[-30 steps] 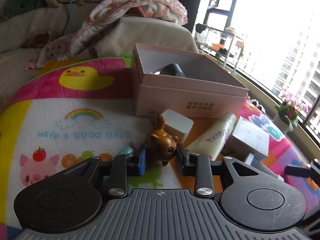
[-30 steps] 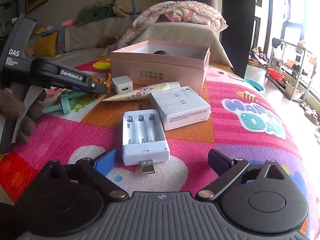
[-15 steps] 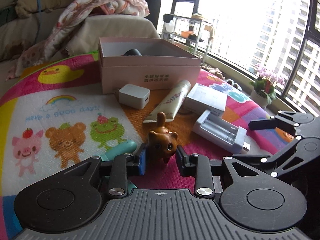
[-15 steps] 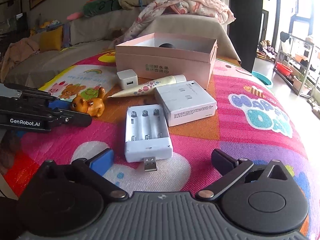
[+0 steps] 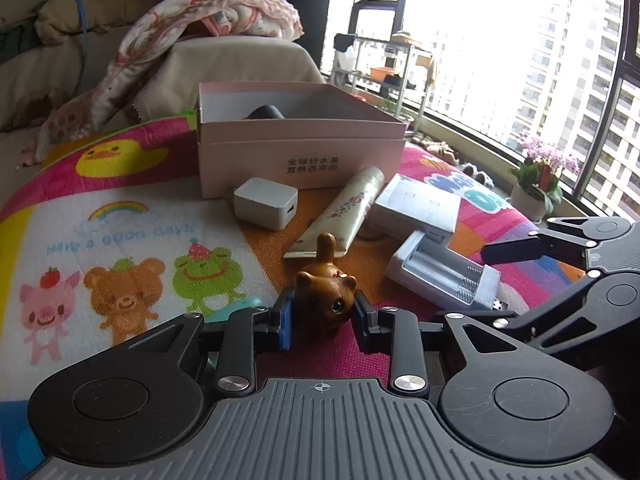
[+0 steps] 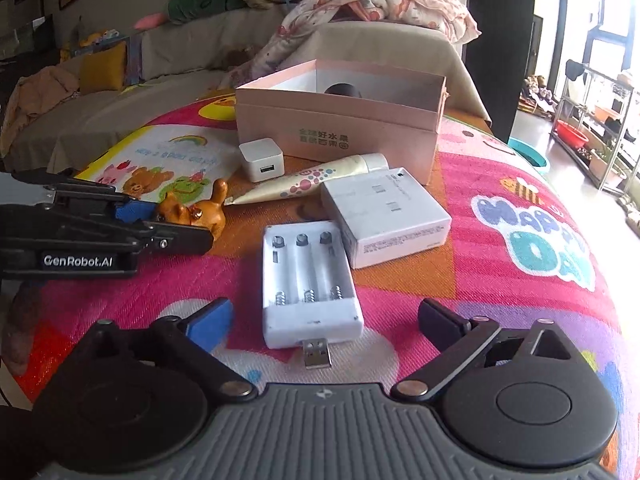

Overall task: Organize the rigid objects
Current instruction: 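Carry the teddy and battery charger into the pink box and open both tools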

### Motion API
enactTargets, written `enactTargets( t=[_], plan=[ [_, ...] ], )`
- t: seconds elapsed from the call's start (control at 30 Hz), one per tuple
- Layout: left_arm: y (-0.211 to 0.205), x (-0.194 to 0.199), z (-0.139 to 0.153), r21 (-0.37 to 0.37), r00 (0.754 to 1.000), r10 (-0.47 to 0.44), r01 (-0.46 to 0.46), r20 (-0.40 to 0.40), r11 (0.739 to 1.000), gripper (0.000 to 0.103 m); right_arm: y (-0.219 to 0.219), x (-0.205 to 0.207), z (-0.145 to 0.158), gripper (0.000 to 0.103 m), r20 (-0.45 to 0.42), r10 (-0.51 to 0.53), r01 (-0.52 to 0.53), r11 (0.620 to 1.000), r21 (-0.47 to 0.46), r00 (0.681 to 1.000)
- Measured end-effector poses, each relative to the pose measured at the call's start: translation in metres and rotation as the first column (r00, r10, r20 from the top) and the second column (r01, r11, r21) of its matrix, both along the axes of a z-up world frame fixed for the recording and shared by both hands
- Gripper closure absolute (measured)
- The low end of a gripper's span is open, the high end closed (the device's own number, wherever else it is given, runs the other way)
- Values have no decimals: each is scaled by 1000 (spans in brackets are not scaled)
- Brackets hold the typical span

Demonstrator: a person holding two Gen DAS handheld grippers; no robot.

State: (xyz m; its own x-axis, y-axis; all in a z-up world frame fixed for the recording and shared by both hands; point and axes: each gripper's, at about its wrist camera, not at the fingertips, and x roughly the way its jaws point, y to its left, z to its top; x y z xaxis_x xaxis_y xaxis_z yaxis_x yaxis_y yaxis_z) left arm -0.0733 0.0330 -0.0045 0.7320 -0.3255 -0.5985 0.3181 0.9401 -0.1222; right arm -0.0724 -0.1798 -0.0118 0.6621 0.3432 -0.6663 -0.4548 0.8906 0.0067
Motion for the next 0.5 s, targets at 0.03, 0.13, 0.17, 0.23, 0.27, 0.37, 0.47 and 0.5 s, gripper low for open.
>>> enactTargets(
  t=[0.03, 0.13, 0.17, 0.23, 0.27, 0.37, 0.47, 0.5],
  plan=[
    [1, 0, 0, -5, 1000, 0, 0, 1, 1000, 70, 3, 2, 1, 19, 4, 8, -8, 1000, -4, 1000],
    [2, 1, 0, -12, 1000, 2, -2, 3, 1000, 70, 12, 2, 5, 49, 17, 33, -33, 999, -3, 999],
    [2, 1, 0, -11, 1000, 2, -2, 4, 1000, 70, 15, 0, 6, 56, 23, 44, -43, 999, -9, 999],
    [0, 0, 0, -7, 1000, -1, 1, 9, 1000, 70, 20, -6, 8, 55, 37, 58, -57, 998, -36, 998],
    [0, -1, 1, -4, 1000, -7, 7, 12, 1000, 70, 21, -10, 9, 55, 48, 66, -64, 997, -52, 997],
    [-2, -10, 4, 7, 998, -49, 49, 33, 999, 70, 18, -22, 11, 56, 62, 92, -86, 992, -91, 994],
    [-7, -22, 8, 24, 994, -96, 95, 50, 995, 70, 6, -31, 15, 56, 60, 93, -86, 991, -106, 994],
    [-8, -27, 10, 31, 993, -110, 108, 53, 994, 70, 2, -33, 16, 56, 61, 88, -81, 991, -108, 994]
  ],
)
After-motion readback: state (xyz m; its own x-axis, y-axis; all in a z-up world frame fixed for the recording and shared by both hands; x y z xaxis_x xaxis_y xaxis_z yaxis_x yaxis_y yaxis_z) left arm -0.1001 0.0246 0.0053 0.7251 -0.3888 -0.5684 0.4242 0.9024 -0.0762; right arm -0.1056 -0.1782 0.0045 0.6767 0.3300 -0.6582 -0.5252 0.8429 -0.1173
